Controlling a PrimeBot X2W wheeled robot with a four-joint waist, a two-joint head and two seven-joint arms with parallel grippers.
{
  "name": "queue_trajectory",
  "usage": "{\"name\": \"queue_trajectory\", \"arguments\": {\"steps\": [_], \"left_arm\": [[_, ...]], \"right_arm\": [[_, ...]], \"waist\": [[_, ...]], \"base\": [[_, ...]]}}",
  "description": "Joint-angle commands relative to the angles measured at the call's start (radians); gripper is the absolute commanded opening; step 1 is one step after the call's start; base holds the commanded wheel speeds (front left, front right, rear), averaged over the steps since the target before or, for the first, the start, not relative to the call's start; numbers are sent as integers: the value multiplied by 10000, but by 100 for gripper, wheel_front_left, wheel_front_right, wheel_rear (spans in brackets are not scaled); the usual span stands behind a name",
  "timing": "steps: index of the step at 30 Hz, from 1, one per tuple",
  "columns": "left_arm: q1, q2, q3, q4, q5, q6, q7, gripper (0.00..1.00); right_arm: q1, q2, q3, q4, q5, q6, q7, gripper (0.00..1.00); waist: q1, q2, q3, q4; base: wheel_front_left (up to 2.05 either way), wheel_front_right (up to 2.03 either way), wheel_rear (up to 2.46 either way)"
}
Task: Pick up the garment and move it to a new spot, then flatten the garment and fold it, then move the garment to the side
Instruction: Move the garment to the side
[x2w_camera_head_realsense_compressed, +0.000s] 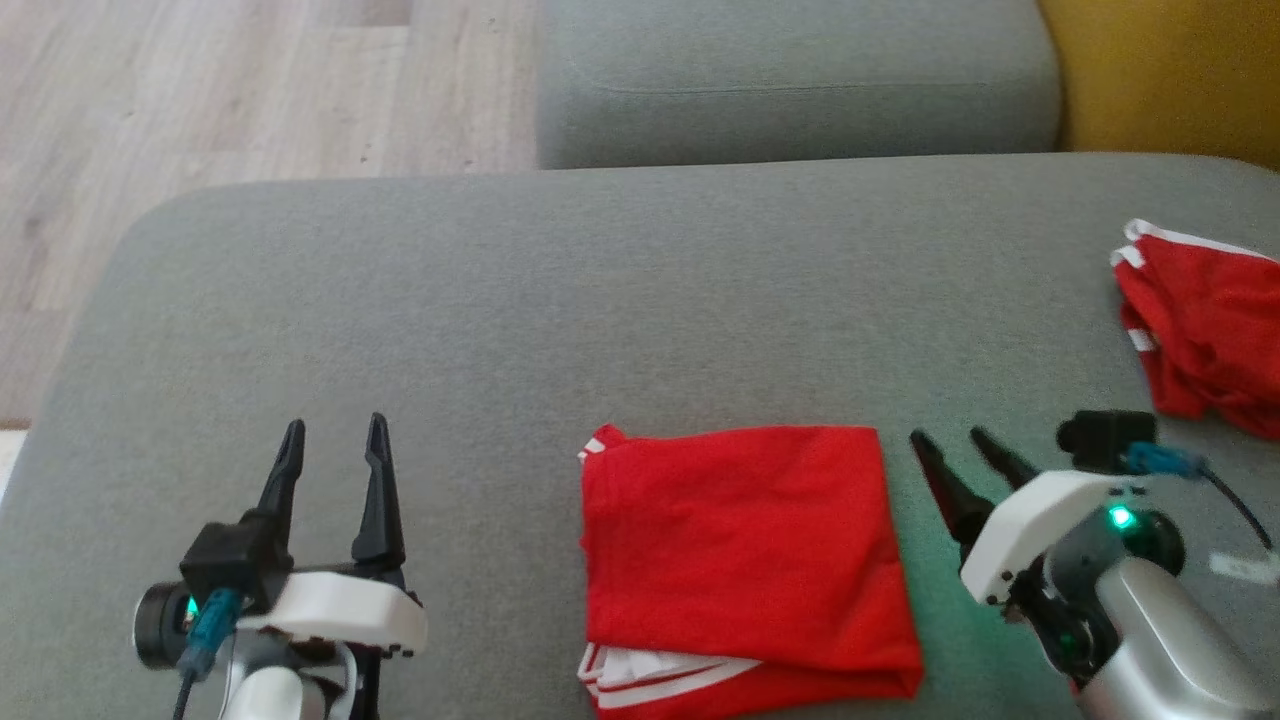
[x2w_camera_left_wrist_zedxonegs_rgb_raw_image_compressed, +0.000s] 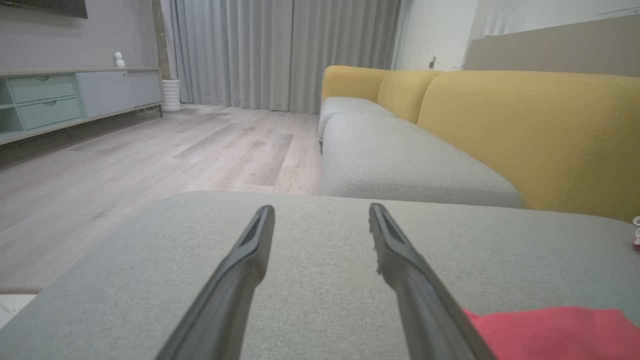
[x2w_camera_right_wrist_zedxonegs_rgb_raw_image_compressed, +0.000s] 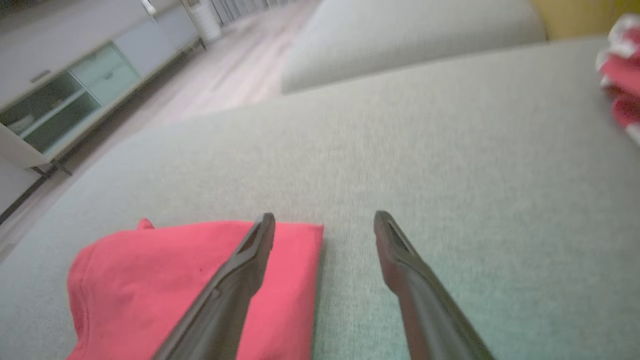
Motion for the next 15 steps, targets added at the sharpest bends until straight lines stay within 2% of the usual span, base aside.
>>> {"name": "queue_trajectory", "arguments": {"steps": [1,10,13,14,15], "left_arm": [[-490,16,296,-284,60,-11,-120,100],[-522,16,211,-217,61,21,-120,100],[-490,16,227,-219,65,26,-120,100],[-485,16,226,-218,64,29,-120,100],[-481,16,229,-218,64,33,-120,100]], "right_arm": [[-521,-1,161,105,250,69,486,100],[-1191,758,192,2722,1413,69,3931,100],[-1071,939,271,2803,2027,69,4586,100],[-1036,926,328,2782,2133,69,4716,96],[-1018,893,362,2747,2208,69,4756,43]], "waist": [[0,0,35,188],[0,0,172,960],[0,0,217,1041],[0,0,229,1054],[0,0,238,1057]], "base": [[0,0,0],[0,0,0],[0,0,0],[0,0,0],[0,0,0]]}}
